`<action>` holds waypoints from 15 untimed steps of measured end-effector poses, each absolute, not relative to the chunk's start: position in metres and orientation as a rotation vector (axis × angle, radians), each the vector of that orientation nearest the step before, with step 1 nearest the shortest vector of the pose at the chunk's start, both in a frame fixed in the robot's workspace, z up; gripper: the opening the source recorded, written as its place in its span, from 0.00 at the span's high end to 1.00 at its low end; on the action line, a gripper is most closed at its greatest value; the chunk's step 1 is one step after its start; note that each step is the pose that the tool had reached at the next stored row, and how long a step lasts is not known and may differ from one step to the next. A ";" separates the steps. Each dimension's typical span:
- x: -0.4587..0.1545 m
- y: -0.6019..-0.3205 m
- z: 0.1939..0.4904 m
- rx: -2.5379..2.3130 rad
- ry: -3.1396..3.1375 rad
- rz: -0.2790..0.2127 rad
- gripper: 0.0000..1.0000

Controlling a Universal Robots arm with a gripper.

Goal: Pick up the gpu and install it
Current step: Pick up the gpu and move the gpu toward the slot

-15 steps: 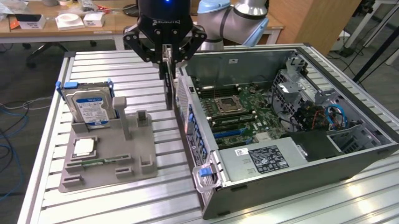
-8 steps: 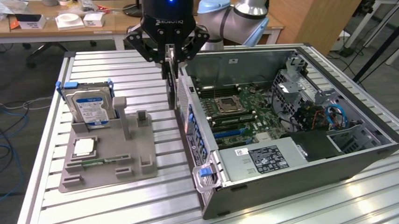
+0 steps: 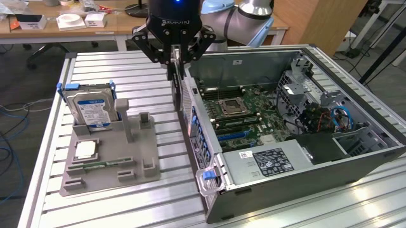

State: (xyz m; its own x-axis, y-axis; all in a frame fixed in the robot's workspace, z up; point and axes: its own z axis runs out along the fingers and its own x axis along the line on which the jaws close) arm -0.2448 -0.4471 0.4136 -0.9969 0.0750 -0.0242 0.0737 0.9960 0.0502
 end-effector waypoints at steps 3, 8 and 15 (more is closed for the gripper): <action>-0.243 -0.447 0.414 0.116 3.112 0.077 0.74; -0.241 -0.447 0.414 0.116 3.112 0.077 0.74; -0.237 -0.447 0.414 0.116 3.112 0.077 0.74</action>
State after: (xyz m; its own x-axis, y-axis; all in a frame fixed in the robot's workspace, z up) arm -0.2367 -0.4469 0.4136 -0.9969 0.0750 -0.0241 0.0737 0.9960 0.0501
